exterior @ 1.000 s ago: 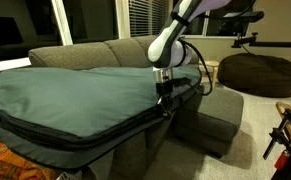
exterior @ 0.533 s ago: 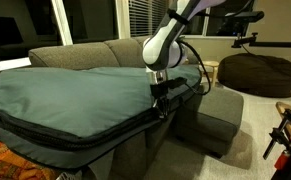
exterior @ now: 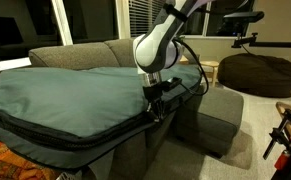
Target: Unzip the object
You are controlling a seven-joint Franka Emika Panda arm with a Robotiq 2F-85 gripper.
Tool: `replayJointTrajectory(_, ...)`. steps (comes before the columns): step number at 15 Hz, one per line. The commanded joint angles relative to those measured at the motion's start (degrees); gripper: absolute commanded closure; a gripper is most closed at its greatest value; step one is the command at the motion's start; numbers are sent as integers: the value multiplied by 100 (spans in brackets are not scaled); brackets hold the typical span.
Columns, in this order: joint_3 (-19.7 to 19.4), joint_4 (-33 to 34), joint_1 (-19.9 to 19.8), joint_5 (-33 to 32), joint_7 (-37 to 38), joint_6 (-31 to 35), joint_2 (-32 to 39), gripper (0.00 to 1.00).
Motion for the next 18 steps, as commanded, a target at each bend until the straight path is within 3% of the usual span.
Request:
replayJointTrajectory(1,8,-103,268,-129,296,-150,-255,95)
replayJointTrajectory(18,114,-181,984,-465,571,-107,-575,95)
